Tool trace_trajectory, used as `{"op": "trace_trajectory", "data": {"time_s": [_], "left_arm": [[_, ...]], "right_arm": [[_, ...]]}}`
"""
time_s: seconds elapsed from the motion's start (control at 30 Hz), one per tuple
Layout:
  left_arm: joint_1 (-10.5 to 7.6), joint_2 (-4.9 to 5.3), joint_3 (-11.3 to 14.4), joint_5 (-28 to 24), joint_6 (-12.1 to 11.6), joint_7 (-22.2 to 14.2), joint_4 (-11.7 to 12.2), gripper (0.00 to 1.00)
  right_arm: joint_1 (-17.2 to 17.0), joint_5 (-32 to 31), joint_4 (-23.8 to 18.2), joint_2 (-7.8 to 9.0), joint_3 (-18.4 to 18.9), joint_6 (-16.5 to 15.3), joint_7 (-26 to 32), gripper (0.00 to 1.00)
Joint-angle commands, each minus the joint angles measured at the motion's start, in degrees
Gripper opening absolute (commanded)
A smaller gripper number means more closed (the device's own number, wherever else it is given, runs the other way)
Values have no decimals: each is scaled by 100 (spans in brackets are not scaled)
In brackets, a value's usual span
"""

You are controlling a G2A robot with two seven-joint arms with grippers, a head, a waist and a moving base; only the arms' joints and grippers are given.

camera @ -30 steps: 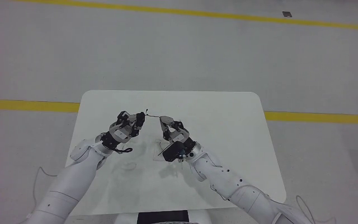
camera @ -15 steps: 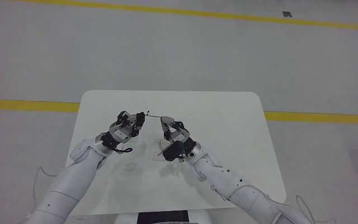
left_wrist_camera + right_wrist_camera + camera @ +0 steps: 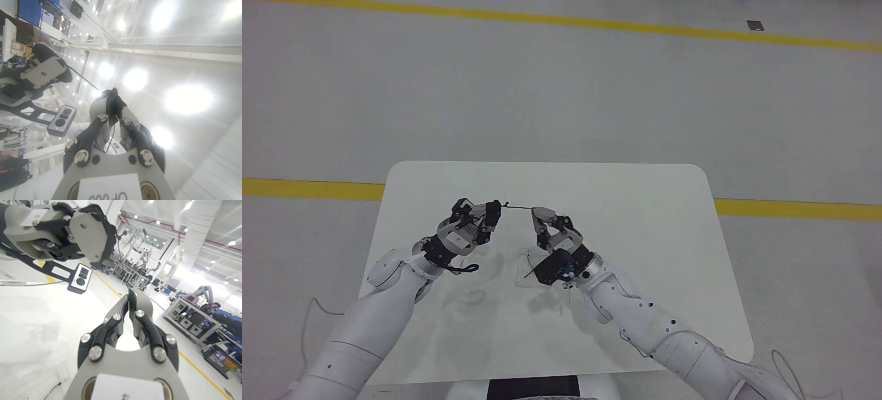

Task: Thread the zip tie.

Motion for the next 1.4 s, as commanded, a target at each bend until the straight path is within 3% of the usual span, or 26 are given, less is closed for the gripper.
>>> {"op": "trace_trajectory", "data": {"time_s": [0.0, 0.93, 1.13, 1.23, 1.33, 1.37], "left_arm": [[0, 0, 0, 0, 0, 0, 0, 0], [0, 0, 0, 0, 0, 0, 0, 0], [0, 0, 0, 0, 0, 0, 0, 0], [0, 0, 0, 0, 0, 0, 0, 0], [0, 0, 0, 0, 0, 0, 0, 0], [0, 0, 0, 0, 0, 0, 0, 0]], "right_arm": [[-5, 0, 2, 2, 9, 0, 11, 0], [-85, 0, 54, 37, 120, -6, 74, 0], [-184, 48, 86, 48, 295, -47, 55, 0], [-276, 148, 96, 64, 490, -157, -74, 0], [-380, 511, 55, 89, 703, -634, -399, 0], [-402, 577, 62, 102, 764, -811, -499, 43]]}}
